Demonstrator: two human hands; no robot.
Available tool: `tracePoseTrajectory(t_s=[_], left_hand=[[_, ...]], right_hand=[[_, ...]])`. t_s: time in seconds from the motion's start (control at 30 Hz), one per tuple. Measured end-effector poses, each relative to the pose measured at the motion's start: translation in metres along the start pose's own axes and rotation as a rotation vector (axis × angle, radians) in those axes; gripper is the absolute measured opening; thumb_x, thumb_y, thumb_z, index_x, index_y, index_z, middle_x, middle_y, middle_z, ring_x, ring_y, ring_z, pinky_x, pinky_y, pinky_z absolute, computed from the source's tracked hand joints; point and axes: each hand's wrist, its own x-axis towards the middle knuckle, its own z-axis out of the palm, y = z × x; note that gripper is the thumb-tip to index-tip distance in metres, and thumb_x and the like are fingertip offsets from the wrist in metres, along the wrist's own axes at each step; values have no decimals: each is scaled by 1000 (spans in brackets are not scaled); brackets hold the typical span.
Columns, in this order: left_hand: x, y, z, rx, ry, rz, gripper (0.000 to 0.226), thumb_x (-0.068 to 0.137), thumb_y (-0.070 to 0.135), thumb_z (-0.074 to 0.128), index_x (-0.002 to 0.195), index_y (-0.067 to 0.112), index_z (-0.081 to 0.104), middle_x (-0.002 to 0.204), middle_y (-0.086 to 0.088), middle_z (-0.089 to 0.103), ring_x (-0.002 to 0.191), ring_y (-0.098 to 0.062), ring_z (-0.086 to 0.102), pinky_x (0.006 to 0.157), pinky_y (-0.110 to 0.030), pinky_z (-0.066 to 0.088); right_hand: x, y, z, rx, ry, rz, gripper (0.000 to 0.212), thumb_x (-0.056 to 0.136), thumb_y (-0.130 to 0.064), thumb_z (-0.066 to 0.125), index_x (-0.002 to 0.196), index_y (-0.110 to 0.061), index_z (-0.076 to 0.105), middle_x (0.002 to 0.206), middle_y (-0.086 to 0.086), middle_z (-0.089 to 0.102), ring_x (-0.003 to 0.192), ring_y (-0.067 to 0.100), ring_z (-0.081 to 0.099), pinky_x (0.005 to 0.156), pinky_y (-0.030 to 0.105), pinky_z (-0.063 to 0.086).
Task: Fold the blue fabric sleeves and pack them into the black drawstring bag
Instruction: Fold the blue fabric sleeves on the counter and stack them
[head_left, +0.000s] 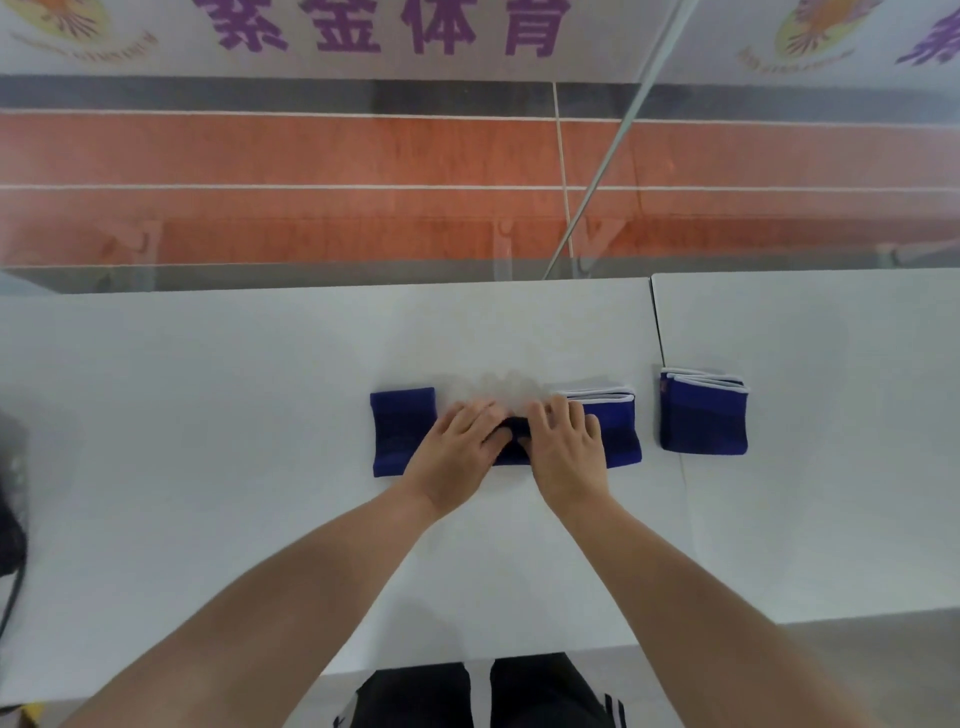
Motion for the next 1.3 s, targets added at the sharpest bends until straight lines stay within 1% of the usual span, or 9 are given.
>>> tracePoseTrajectory(t_s=[0.13,0.3,0.43,0.6,0.73,0.83,1.03,1.2,1.3], left_hand=[[-12,-3,5,74,-132,21,43,102,20,52,145,20,49,160,2,34,147,-25,32,115,-56,31],[-15,0,8,76,-187,-52,50,106,26,35,156,22,30,164,3,23,151,-24,22,117,-56,28],[-15,3,12,90,-241,-102,56,107,31,35,159,19,17,167,3,13,154,-24,7,120,-57,20],[-4,4,-5,120,-323,-128,58,106,31,36,158,15,17,167,0,11,154,-25,-2,122,-56,13],[-23,-3,-31,86,-214,-174,46,104,26,41,147,11,43,159,-6,35,151,-28,21,119,-51,26],[-40,-26,-49,68,-160,-286,40,99,25,50,136,10,54,151,-8,46,146,-28,34,116,-50,33],[-44,-75,-70,-19,-414,-595,74,95,37,58,155,14,23,158,-4,29,147,-26,24,119,-41,26],[-35,-79,-68,33,-462,-586,78,87,43,66,149,14,28,142,-7,38,130,-31,36,110,-41,33],[-26,-82,-70,18,-504,-601,62,85,43,69,132,15,41,130,-8,40,119,-30,38,103,-40,36]], right_hand=[[-6,4,-4,9,58,-87,46,78,-11,74,119,-19,54,125,10,52,111,31,53,87,40,43],[-23,22,6,-94,80,-232,57,86,-5,64,141,-9,52,154,7,43,147,29,33,106,49,39],[-24,22,12,-179,5,-203,66,87,-8,61,150,-8,41,159,8,36,151,31,23,117,58,27],[-7,15,1,-252,-60,-210,59,90,-15,63,146,-7,47,154,9,45,149,34,27,119,57,23],[-3,9,-16,-158,66,-275,36,91,-24,67,124,-10,62,134,7,59,132,31,48,110,50,37],[-2,-3,-23,-88,184,-353,8,88,-20,71,89,-15,64,92,2,65,94,28,58,87,40,44],[4,-53,-21,-33,153,-398,23,78,-14,69,62,-16,53,59,2,54,57,27,52,62,37,47],[-2,-79,-13,58,12,-352,22,83,-29,54,65,-17,56,57,-1,59,54,24,51,60,34,39],[-4,-84,-13,124,-11,-338,27,81,-31,42,64,-17,56,53,-1,57,47,23,43,57,32,38]])
